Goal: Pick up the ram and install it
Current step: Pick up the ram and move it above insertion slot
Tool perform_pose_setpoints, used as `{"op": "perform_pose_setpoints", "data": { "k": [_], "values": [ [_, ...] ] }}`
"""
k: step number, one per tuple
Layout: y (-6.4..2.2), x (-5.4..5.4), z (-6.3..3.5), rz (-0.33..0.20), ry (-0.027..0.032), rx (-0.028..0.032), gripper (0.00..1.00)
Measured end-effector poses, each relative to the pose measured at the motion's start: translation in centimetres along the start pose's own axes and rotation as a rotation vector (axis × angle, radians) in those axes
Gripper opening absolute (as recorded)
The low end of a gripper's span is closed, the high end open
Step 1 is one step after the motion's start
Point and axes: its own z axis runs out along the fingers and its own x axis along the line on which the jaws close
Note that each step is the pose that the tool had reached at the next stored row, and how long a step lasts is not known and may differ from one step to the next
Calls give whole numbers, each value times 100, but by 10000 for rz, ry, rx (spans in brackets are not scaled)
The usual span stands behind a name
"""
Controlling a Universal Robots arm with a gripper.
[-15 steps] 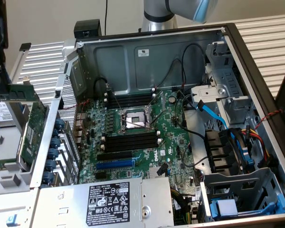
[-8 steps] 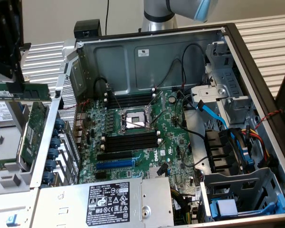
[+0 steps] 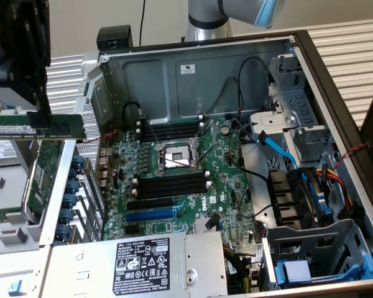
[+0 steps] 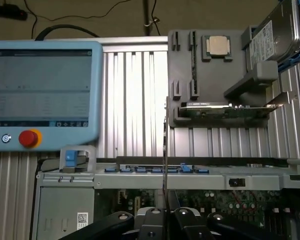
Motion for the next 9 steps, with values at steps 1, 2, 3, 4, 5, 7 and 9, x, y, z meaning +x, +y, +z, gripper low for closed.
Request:
{"op": "perform_pose_setpoints", "data": {
  "k": [1,2,3,4,5,7,9],
  "values": [
    [-20,-1,-3,6,38,55,13],
    [-40,-2,-5,11,74,112,13],
    [-60,-2,-8,16,99,165,13],
    [-81,-3,-11,19,116,211,13],
    [-109,-4,-15,22,132,241,13],
    [-194,-7,-26,23,147,250,13],
    [-281,-11,-38,23,149,231,13]
  ]
}}
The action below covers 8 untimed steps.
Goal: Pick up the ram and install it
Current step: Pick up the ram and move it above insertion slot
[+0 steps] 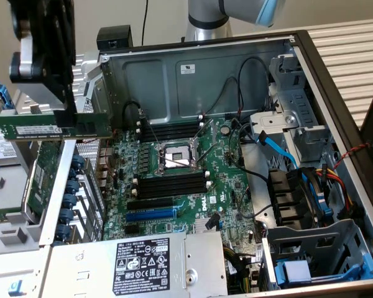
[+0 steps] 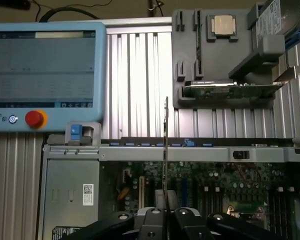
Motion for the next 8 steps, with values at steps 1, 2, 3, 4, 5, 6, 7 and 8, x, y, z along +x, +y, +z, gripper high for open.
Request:
{"op": "perform_pose_setpoints", "data": {
  "k": [1,2,3,4,5,6,7,8],
  "values": [
    [-27,-1,-3,-1,2,-42,13],
    [-52,-2,-6,-2,4,-93,13],
    [-60,-2,-6,-4,4,-110,13],
    [-60,-2,-7,-3,5,-111,13],
    [-60,-2,-6,-3,4,-111,13],
    [-60,-2,-7,-2,4,-111,13],
    [-96,-3,-12,-5,6,-116,13],
    [-139,-5,-16,-6,7,-115,13]
  ]
}}
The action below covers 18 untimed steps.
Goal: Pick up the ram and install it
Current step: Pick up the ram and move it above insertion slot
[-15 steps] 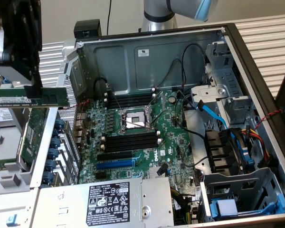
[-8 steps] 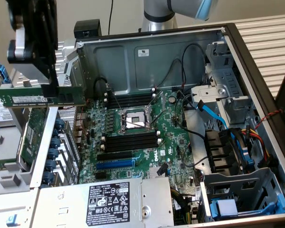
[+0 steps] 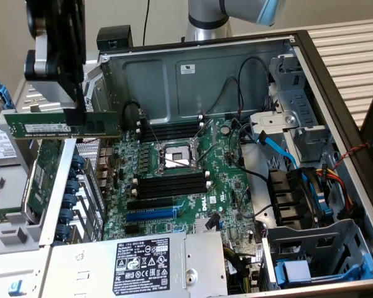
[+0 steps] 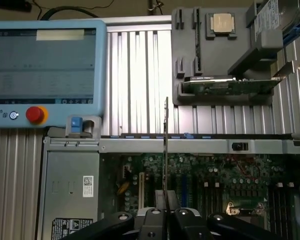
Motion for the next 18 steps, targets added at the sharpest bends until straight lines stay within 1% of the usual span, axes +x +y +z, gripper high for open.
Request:
{"op": "perform_pose_setpoints", "data": {
  "k": [5,6,8,11,12,13,16,18],
  "values": [
    [-219,-8,-26,2,11,1,13],
    [-255,-10,-31,5,32,4,13],
    [-330,-17,-40,19,139,25,13],
    [-427,-32,-49,46,339,103,13],
    [-456,-38,-52,53,385,134,13],
    [-479,-45,-56,55,390,175,13],
    [-556,-81,-66,64,386,333,13],
    [-612,-123,-71,68,391,422,13]
  ]
}}
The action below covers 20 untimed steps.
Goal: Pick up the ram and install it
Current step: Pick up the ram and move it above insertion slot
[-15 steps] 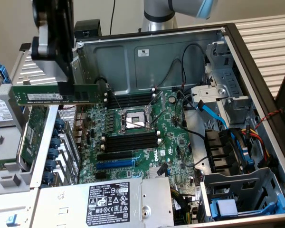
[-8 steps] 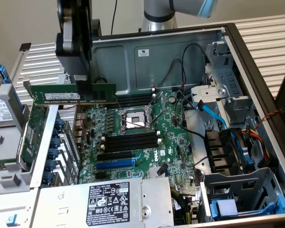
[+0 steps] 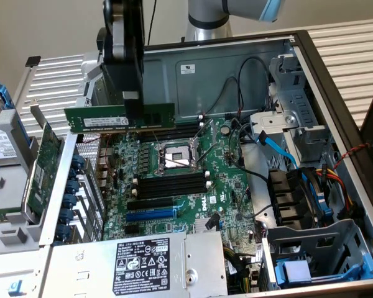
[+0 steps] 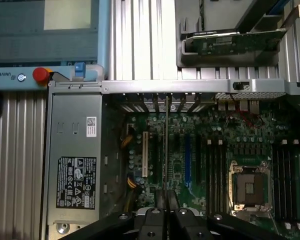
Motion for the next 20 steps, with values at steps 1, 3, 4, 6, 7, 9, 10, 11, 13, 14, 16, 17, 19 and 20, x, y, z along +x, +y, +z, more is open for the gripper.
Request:
{"op": "perform_pose_setpoints", "data": {
  "k": [1,3,4,6,7,9,10,11,13,14,16,17,19,20],
  "values": [
    [-25,-30,-2,4,17,40,13],
    [-79,-95,-3,12,54,104,13],
    [-105,-131,-3,15,72,122,13],
    [-154,-207,-3,21,103,153,13],
    [-178,-244,-4,22,115,169,13],
    [-223,-321,-5,25,139,211,13],
    [-243,-360,-6,28,150,234,13],
    [-261,-399,-8,31,163,259,13],
    [-295,-482,-11,37,187,312,13],
    [-309,-520,-13,39,196,337,13],
    [-328,-608,-18,45,202,400,13],
    [-331,-653,-21,49,200,446,13],
    [-330,-741,-25,56,196,542,13],
    [-329,-765,-24,59,194,585,13]
  ]
}}
